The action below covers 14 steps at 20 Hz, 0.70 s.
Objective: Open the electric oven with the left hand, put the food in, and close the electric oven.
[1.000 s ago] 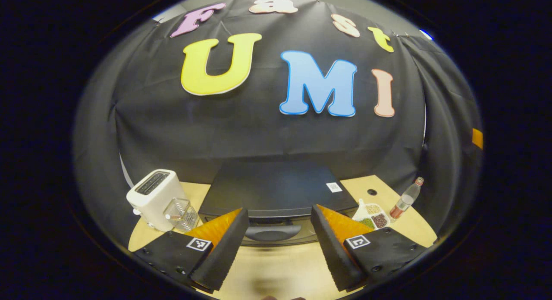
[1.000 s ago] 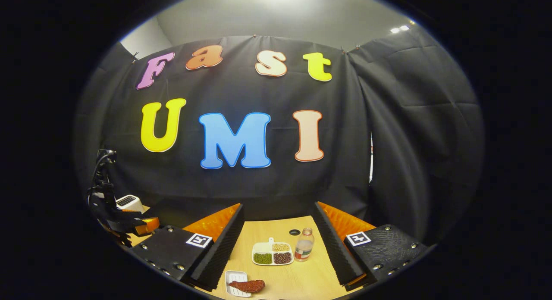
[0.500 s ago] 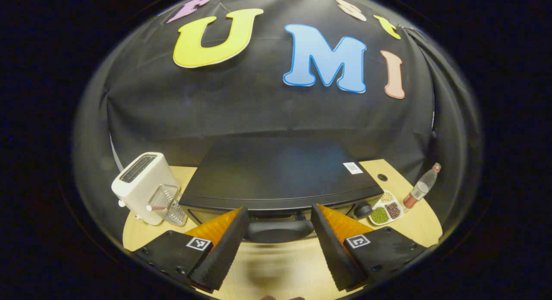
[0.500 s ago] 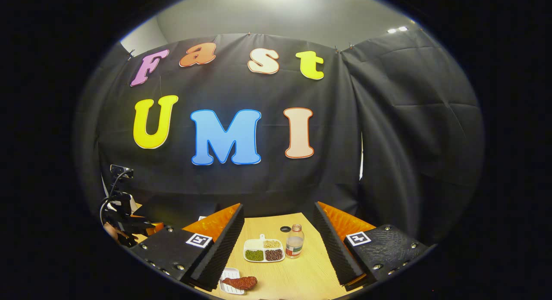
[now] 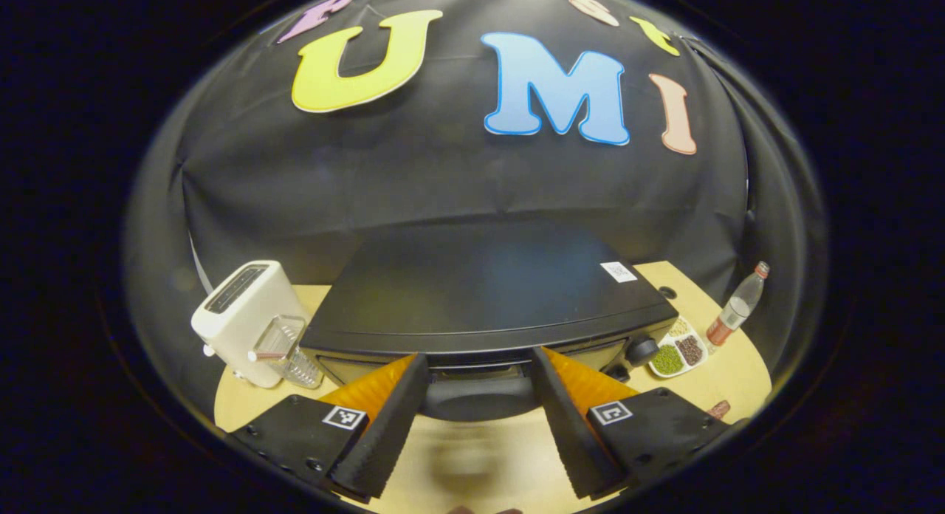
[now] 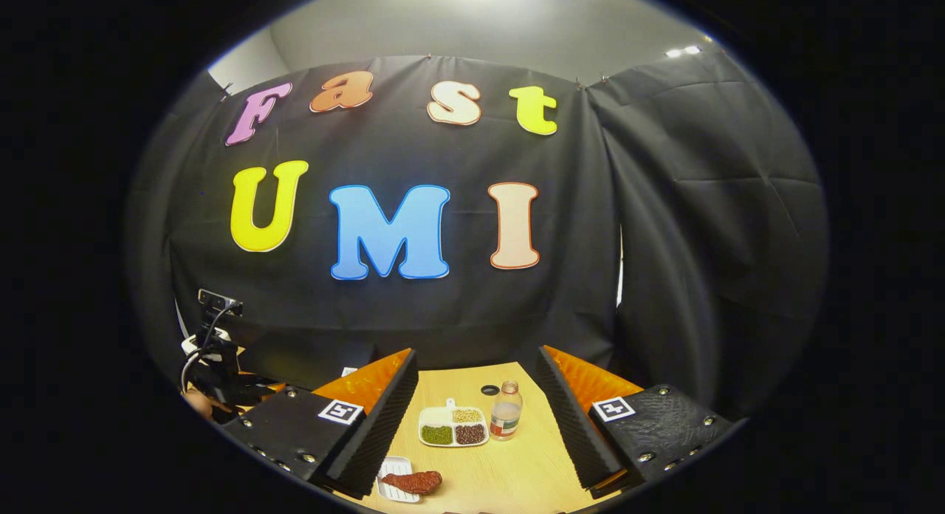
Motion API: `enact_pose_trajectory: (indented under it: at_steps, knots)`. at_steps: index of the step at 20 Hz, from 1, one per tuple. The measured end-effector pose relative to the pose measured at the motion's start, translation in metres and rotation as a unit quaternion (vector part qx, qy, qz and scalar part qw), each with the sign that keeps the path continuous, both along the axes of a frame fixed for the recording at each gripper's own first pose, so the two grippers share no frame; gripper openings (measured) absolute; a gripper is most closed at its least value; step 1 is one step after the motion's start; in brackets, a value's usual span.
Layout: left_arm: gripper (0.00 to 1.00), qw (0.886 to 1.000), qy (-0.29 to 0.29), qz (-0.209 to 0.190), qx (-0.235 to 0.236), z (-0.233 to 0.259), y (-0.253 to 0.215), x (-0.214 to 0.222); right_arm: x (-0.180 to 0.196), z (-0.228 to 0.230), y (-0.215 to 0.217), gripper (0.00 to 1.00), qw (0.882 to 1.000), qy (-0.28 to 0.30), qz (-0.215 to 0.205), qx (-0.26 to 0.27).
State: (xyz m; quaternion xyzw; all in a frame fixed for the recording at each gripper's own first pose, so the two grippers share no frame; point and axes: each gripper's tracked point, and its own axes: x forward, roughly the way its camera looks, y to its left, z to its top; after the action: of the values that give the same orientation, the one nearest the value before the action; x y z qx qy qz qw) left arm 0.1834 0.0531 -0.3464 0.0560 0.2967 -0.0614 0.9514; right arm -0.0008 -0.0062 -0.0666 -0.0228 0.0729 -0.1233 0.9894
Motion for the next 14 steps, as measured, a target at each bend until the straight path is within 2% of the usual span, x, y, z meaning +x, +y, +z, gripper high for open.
enact_pose_trajectory:
  at_steps: [1, 2, 3, 4, 6, 7, 8, 9, 14]
  knots:
    - [0.90, 1.000, 0.001, 0.000, 0.001, 0.000, 0.000, -0.002, 0.001, 0.001, 0.002, 0.97, 1.000, 0.000, 0.003, 0.001]
    - [0.95, 1.000, -0.001, 0.000, 0.001, -0.002, 0.000, -0.006, 0.001, 0.000, 0.004, 0.97, 1.000, 0.000, 0.006, 0.001]
    - [0.90, 1.000, 0.000, 0.001, 0.001, -0.003, 0.000, -0.012, 0.001, 0.001, 0.005, 0.97, 1.000, 0.000, 0.009, 0.002]
    - [0.99, 1.000, 0.001, 0.002, 0.001, -0.005, 0.001, -0.020, 0.003, 0.001, 0.007, 0.97, 1.000, -0.001, 0.013, 0.002]
    - [0.99, 1.000, 0.003, 0.003, 0.002, -0.009, 0.003, -0.036, 0.003, 0.002, 0.011, 0.97, 1.000, -0.001, 0.019, 0.003]
    - [0.90, 1.000, 0.000, 0.000, 0.006, -0.010, 0.004, -0.043, 0.004, 0.003, 0.013, 0.97, 1.000, -0.002, 0.024, 0.005]
    - [0.99, 1.000, 0.001, -0.002, 0.011, -0.013, 0.005, -0.050, 0.005, 0.002, 0.015, 0.97, 1.000, -0.001, 0.027, 0.005]
    - [0.95, 1.000, 0.005, -0.003, 0.013, -0.017, 0.006, -0.059, 0.006, 0.001, 0.017, 0.97, 1.000, 0.000, 0.030, 0.006]
    - [0.94, 0.999, 0.028, 0.000, 0.021, -0.042, 0.008, -0.092, 0.007, -0.004, 0.027, 0.97, 0.999, 0.012, 0.045, 0.010]
